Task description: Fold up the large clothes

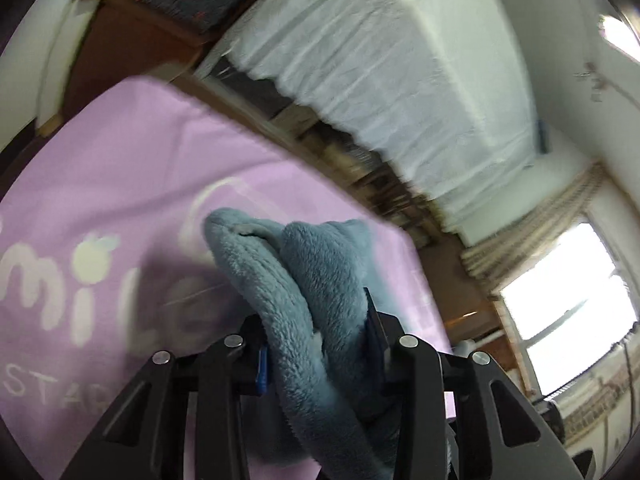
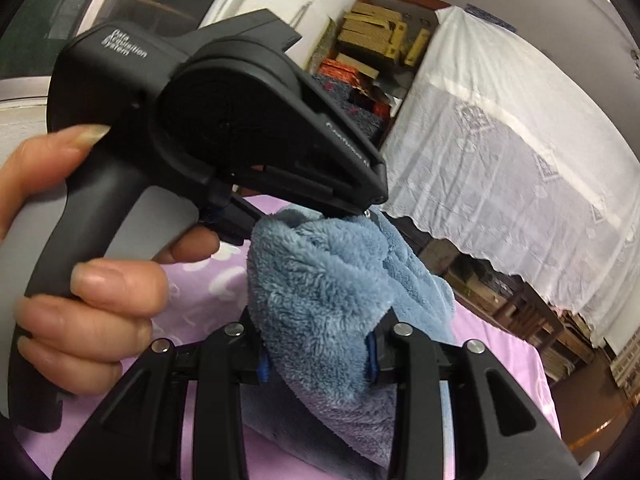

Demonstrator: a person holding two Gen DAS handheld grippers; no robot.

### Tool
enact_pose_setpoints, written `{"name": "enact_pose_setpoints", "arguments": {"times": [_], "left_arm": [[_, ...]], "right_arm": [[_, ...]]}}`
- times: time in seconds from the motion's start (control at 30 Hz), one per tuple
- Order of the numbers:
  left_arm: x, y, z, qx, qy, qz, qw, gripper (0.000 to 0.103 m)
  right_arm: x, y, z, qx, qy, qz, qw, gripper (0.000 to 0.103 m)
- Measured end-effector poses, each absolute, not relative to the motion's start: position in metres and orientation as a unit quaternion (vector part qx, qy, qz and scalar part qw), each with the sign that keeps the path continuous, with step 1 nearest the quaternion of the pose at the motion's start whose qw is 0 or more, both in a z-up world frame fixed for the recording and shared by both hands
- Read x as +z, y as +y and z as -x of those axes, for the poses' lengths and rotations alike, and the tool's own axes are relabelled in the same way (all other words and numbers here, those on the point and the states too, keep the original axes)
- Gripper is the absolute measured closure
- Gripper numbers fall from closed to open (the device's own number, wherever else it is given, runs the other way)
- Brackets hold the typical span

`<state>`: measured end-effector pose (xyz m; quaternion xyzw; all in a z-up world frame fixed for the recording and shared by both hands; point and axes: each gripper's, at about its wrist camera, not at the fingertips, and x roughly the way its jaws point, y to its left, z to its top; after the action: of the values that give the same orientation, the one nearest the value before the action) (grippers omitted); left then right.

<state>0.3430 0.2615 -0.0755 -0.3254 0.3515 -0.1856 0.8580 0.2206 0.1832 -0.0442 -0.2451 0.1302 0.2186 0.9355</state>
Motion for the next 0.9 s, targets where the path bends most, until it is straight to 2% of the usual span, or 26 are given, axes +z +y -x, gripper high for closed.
{"name": "enact_pose_setpoints", "arguments": {"times": [0.1,0.2,0.27,0.5,0.57,0.77,0.9], "left_arm": [[-0.108,0.253,-0.363,-0.131,0.422,0.29,0.849,0.066],[-0.116,0.257,-0.368,-0.128,0.428,0.292,0.846,0.062],[-0.118,0.26,-0.368,-0.124,0.431,0.29,0.845,0.054],[-0.116,0.257,-0.37,-0.104,0.438,0.269,0.852,0.042],[-0.114,0.257,-0.372,-0.095,0.438,0.263,0.854,0.039],[-0.101,0.263,-0.363,-0.059,0.427,0.25,0.867,0.039],[-0.086,0.267,-0.349,-0.027,0.409,0.241,0.88,0.039]], "right_arm": [[-0.065,0.196,-0.234,0.229,0.175,0.259,0.922,0.069],[-0.092,0.202,-0.252,0.249,0.244,0.269,0.898,0.064],[-0.089,0.196,-0.257,0.264,0.256,0.25,0.896,0.061],[-0.091,0.184,-0.259,0.298,0.257,0.251,0.885,0.049],[-0.09,0.181,-0.256,0.309,0.259,0.251,0.88,0.042],[-0.073,0.164,-0.23,0.349,0.251,0.252,0.867,0.033],[-0.053,0.145,-0.212,0.374,0.237,0.242,0.863,0.033]]}}
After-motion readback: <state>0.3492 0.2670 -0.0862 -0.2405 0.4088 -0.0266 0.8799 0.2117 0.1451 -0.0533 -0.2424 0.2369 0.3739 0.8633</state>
